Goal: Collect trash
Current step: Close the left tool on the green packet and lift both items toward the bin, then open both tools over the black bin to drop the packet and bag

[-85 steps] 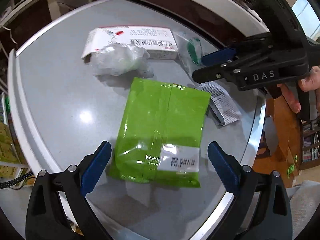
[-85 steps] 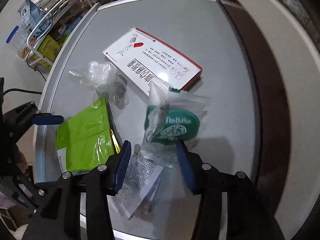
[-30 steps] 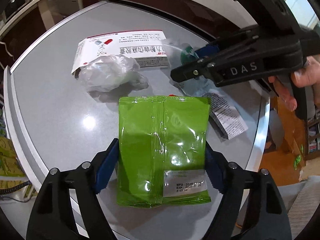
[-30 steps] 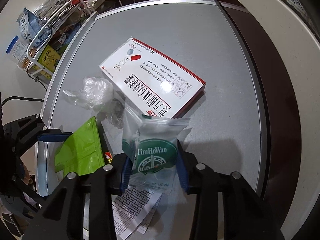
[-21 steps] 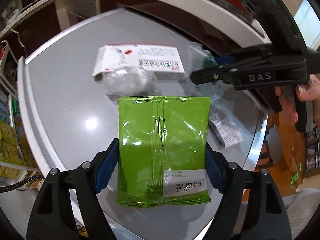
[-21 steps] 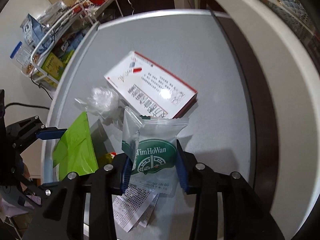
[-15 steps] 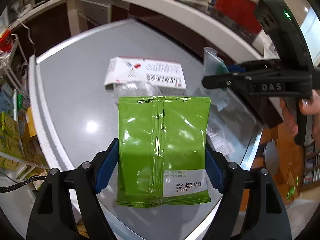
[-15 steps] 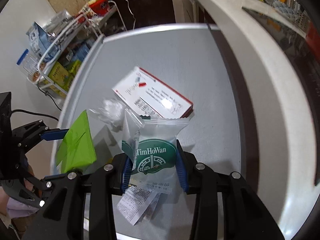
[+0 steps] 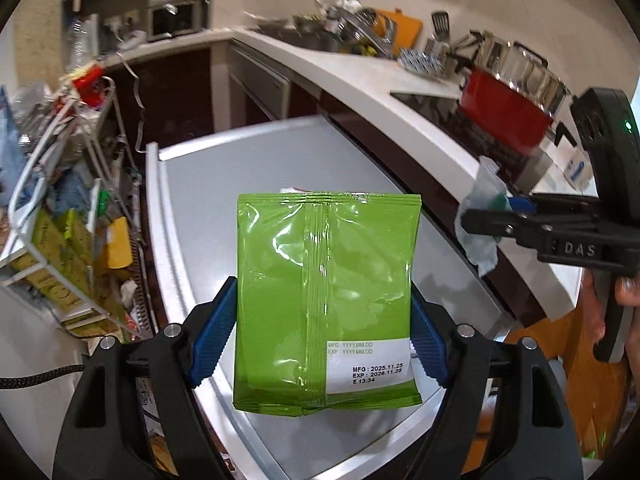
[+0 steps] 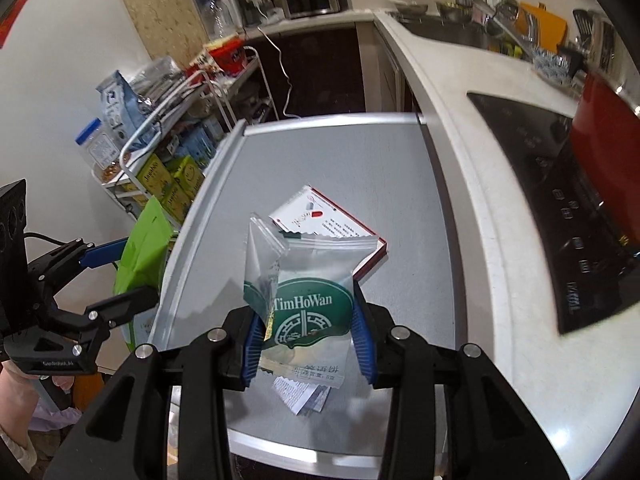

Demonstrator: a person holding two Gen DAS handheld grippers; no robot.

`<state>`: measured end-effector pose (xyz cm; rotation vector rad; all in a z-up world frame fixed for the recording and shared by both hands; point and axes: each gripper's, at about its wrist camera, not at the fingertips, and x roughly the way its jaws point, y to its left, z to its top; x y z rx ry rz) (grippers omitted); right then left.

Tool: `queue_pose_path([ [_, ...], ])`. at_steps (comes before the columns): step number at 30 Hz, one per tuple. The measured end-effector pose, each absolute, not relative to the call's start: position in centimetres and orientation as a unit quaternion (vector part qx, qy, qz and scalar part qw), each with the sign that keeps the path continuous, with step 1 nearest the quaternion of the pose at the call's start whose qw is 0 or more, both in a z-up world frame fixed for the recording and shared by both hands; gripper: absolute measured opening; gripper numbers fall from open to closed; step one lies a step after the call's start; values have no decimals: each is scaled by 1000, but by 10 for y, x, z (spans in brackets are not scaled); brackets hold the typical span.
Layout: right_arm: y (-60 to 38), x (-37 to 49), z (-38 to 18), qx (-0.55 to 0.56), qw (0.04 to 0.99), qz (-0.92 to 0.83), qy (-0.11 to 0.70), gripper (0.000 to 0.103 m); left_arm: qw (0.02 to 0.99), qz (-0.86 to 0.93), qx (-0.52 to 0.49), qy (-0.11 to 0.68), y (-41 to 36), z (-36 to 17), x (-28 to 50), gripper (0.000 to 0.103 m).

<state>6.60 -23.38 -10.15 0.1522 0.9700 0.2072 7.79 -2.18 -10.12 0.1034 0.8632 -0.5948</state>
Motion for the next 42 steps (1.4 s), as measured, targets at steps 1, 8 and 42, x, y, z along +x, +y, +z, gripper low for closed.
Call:
queue_pose_path([
  [1,-233,62,-97,72,879,101,460,38,868,-279,47,407,-21,-97,74,79],
  [8,-229,32,-77,65,889,115,438,38,884,-253,29,391,-11,-77,49,79],
  [42,-221,-131,-148,48,819,179,543,38,848,-260,47,459,-7,-117,-113,79],
])
